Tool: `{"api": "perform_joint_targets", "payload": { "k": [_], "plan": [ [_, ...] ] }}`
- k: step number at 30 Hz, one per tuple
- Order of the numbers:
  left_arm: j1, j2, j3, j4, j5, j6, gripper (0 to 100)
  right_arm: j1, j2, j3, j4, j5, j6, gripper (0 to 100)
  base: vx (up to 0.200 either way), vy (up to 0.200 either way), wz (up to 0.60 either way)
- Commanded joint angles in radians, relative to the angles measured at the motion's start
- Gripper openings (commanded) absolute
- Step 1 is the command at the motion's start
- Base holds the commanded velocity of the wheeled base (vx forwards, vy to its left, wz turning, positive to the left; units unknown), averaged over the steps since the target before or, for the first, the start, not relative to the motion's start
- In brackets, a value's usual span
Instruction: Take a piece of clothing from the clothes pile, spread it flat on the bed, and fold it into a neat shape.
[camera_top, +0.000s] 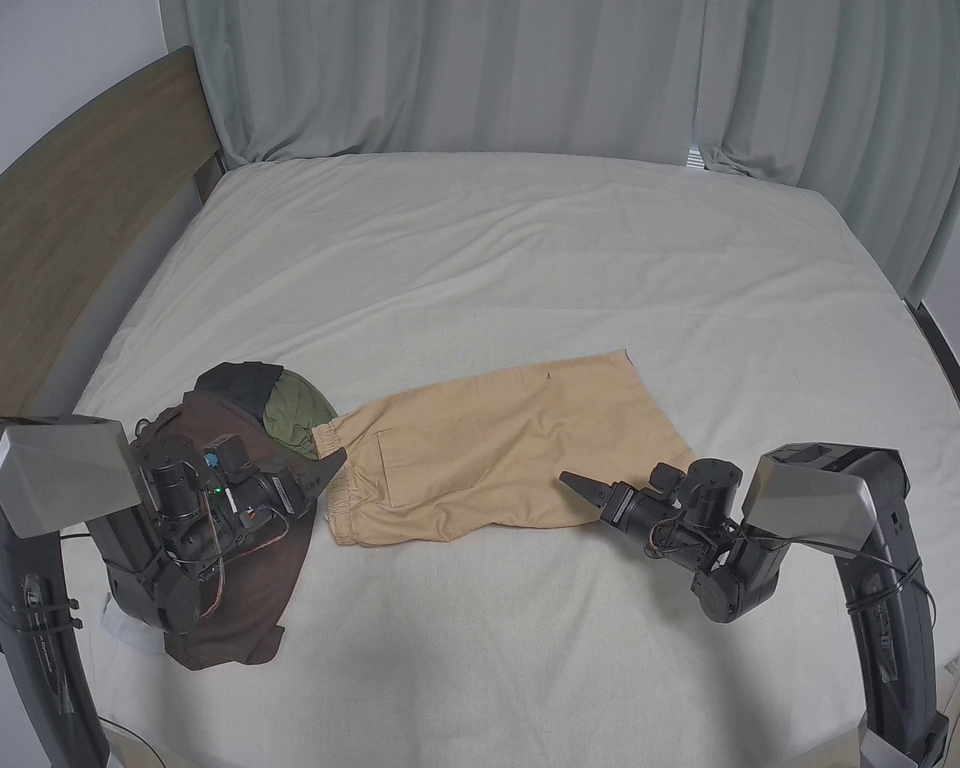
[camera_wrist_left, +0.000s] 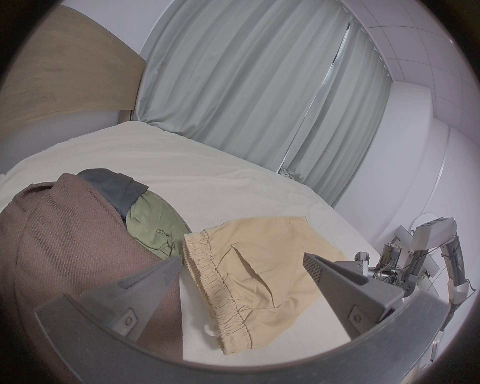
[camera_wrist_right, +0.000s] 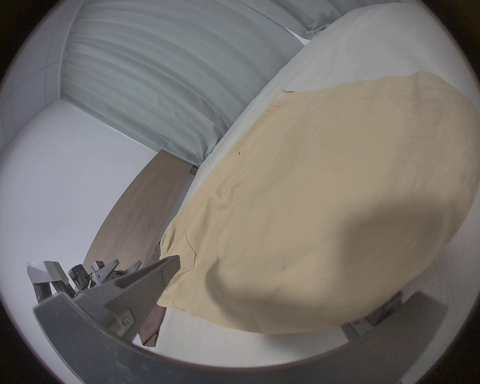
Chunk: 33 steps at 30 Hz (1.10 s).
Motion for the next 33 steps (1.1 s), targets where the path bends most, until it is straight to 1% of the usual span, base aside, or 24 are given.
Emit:
{"api": "perform_joint_targets", "payload": {
  "k": [1, 9, 10, 23, 33],
  "plan": [
    [0.001, 0.001, -0.001, -0.001, 0.001, -0.001, 100, 0.008, 0.028, -0.011, 0.008, 0.001, 0.003, 100, 0.000, 0.000, 0.00],
    [0.001, 0.001, -0.001, 0.001, -0.001, -0.003, 100, 0.010, 0.028, -0.009, 0.008, -0.001, 0.004, 100, 0.000, 0.000, 0.00],
    [0.001, 0.001, -0.001, -0.001, -0.001, -0.003, 100, 0.011, 0.028, -0.008, 0.008, -0.001, 0.004, 0, 0.000, 0.000, 0.00],
    [0.011, 0.002, 0.000, -0.001, -0.002, -0.006, 100, 0.010, 0.015, 0.006, 0.011, -0.001, 0.003, 0, 0.000, 0.000, 0.00],
    [0.011, 0.001, 0.002, 0.001, -0.002, -0.006, 100, 0.022, -0.086, 0.140, 0.012, -0.001, -0.013, 0, 0.000, 0.000, 0.00]
  ]
}}
